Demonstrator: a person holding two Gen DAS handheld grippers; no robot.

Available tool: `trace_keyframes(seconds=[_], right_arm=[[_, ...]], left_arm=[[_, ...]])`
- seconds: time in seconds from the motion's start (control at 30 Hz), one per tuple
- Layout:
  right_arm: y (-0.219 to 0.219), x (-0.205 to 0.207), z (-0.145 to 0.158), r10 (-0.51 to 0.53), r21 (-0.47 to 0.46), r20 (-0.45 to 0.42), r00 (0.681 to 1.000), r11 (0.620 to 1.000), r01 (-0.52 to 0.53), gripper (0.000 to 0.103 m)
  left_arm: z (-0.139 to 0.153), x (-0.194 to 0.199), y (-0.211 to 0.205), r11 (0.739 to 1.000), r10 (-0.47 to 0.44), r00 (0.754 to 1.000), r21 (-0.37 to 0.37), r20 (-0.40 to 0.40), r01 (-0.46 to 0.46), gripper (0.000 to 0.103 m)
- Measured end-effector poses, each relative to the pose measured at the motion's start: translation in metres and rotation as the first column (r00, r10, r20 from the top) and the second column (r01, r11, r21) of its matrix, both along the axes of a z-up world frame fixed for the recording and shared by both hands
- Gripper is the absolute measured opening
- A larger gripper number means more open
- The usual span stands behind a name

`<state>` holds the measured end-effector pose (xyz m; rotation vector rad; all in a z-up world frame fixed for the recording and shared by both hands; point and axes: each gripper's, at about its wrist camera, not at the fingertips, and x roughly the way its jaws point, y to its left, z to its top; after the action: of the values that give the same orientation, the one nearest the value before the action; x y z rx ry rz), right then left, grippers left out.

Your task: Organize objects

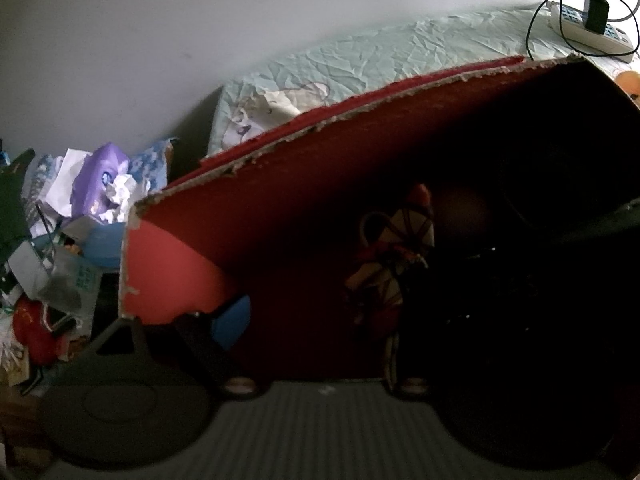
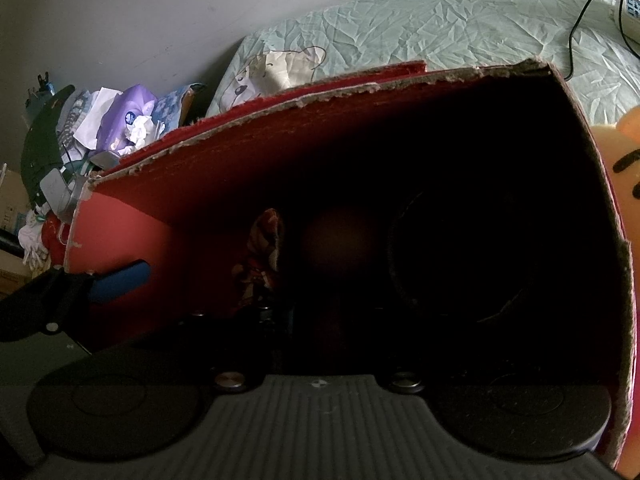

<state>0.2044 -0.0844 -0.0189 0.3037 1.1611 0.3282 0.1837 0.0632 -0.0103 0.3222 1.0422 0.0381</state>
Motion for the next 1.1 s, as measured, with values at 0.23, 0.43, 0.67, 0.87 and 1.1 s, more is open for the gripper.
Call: trace_keyframes(seconds=[0.23,0.43,0.67,0.87,1.1], right_arm=[[-0.001,0.001,0.0,-0.002,-0.004,0.004,1.0,1.0,0.002,0.025],[-0.001,-0.003,0.007,-0.002,-0.046,0.059,0.998,0.999,0.005,0.026],[-0.011,-0.013,0.02,-0.026,-0.032,0.099,0.995,0.999,0.029,0.025],[-0.016,-0.029,0.033,-0.036,-0.021,0.134,0.99,0.999,0.039,0.025],[-0.017,-0.053,0.05,-0.026,-0.01,0.182,0.983,1.0,0.028,0.029]], left_arm=[[0.0,0.001,0.0,1.0,0.001,1.0,-0.001,0.001,-0.001,0.086],[0.003,0.002,0.003,0.999,0.025,1.0,-0.029,-0.005,-0.025,0.086],[0.014,-0.004,0.004,0.997,0.069,0.997,-0.032,0.018,-0.068,0.086],[0.032,-0.021,0.0,0.996,0.085,0.994,-0.027,0.062,-0.084,0.087],[0.049,-0.044,-0.001,0.992,0.12,0.989,-0.053,0.09,-0.116,0.09]])
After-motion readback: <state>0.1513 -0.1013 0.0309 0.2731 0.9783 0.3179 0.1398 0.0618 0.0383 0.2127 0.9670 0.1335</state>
